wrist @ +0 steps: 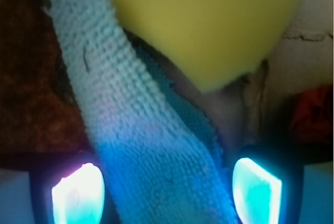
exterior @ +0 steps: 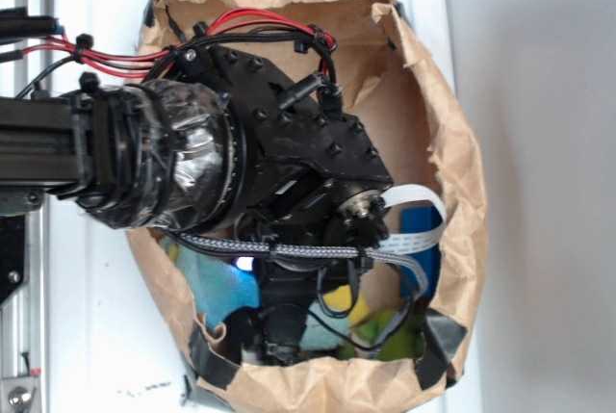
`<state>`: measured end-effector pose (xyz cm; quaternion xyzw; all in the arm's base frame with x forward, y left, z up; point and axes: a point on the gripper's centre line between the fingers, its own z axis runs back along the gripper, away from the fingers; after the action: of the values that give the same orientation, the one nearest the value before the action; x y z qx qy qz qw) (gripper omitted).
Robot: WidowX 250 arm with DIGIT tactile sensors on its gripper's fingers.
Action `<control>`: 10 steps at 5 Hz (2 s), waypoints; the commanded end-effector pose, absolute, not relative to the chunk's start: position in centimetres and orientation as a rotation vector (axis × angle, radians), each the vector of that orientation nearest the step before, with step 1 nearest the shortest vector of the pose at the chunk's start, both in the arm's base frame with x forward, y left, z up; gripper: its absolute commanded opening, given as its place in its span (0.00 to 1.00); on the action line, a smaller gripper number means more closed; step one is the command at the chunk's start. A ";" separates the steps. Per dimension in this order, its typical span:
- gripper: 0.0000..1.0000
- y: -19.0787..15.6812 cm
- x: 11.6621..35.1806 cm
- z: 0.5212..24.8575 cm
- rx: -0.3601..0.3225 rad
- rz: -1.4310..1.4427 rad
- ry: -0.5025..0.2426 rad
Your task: Grab the blue cloth.
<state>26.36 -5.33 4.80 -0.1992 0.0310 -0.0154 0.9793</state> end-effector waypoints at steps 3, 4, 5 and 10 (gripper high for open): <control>0.00 -6.6 25.2 2.6 -0.343 -0.070 0.007; 0.00 -6.4 25.5 2.7 -0.347 -0.059 0.007; 0.00 -6.3 25.6 2.5 -0.342 -0.054 0.006; 0.00 1.9 30.1 11.0 -0.240 0.243 -0.184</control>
<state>29.67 0.91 8.55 -0.1218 -0.0492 0.1097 0.9852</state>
